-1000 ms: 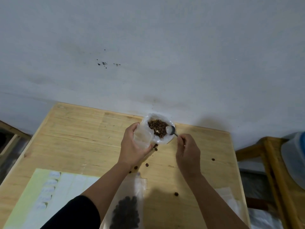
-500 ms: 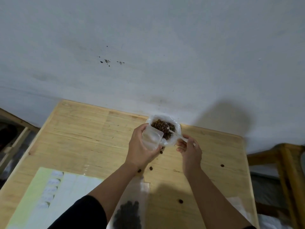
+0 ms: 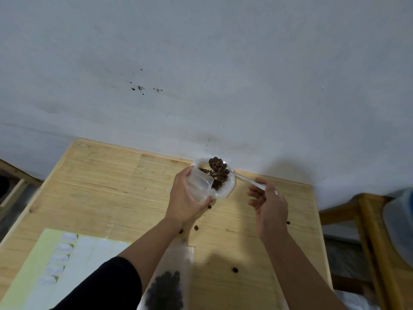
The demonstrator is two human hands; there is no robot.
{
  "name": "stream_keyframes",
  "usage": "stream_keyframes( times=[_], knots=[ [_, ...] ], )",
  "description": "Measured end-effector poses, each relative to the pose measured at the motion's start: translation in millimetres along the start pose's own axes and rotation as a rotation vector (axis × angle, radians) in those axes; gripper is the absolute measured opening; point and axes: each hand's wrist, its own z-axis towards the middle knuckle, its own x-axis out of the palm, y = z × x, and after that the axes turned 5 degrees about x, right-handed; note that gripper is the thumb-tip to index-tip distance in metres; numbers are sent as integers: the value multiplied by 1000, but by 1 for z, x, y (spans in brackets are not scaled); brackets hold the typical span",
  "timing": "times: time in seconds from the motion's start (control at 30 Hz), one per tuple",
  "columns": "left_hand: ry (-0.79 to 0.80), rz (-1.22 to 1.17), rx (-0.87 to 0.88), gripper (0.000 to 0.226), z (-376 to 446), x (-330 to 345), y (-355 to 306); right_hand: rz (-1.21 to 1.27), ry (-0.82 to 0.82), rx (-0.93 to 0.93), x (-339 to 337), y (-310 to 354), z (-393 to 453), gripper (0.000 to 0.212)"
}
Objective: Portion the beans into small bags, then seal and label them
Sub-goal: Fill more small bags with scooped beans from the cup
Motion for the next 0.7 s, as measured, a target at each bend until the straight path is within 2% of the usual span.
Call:
stream_keyframes(
  times=[0.17, 0.33, 0.43, 0.53, 0.6, 0.7],
  knots=[
    [-5, 18, -7, 96, 2, 0, -1, -176, 72, -119, 5, 7, -18, 30],
    [-12, 31, -10, 97, 2, 0, -2, -524, 167, -482, 12, 4, -35, 25],
    [-18, 25, -9, 97, 1, 0, 0, -560, 72, -599, 12, 2, -31, 25],
    [-16, -4, -21, 97, -1, -2, 1, -643, -61, -594, 4, -14, -12, 23],
    [-17, -16, -25, 96, -2, -3, 1, -710, -88, -558, -2, -29, -1, 23],
    [-16, -20, -34, 95, -1, -3, 3, -665, -120, -381, -4, -49, 8, 25]
  ],
)
